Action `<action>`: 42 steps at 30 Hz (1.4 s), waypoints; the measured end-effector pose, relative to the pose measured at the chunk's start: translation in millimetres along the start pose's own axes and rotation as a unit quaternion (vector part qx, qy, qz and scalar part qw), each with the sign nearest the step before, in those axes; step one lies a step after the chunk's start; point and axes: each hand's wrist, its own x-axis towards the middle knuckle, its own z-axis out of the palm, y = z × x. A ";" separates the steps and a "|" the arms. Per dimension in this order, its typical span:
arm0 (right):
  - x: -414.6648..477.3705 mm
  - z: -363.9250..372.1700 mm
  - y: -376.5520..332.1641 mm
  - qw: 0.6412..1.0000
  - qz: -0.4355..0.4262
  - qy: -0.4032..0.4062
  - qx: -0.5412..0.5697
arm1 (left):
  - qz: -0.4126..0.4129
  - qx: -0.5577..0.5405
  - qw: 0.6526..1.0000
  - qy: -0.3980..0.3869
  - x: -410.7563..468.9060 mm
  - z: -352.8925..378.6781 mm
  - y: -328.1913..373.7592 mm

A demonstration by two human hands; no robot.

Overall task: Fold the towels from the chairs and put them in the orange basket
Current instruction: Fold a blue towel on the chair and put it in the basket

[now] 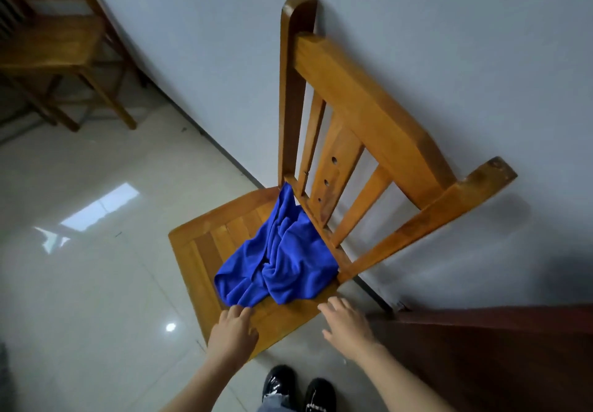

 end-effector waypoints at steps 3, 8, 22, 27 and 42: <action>42.2 16.4 8.2 1.000 0.001 0.025 0.008 | 0.002 0.037 0.999 0.018 33.5 22.1 0.8; 115.3 43.0 10.0 0.996 0.054 0.070 0.018 | 0.071 0.082 0.993 0.050 93.7 64.0 -5.1; 139.3 108.7 21.1 0.989 -0.027 0.144 -0.029 | 0.110 0.110 0.987 0.046 102.6 116.8 -38.3; 129.3 45.6 -3.9 0.989 -0.011 0.148 0.020 | 0.028 0.029 0.995 0.090 79.8 41.8 -28.7; -13.0 -244.2 -86.6 0.939 -0.115 0.205 0.252 | -0.006 -0.364 0.892 0.268 -61.3 -226.9 24.3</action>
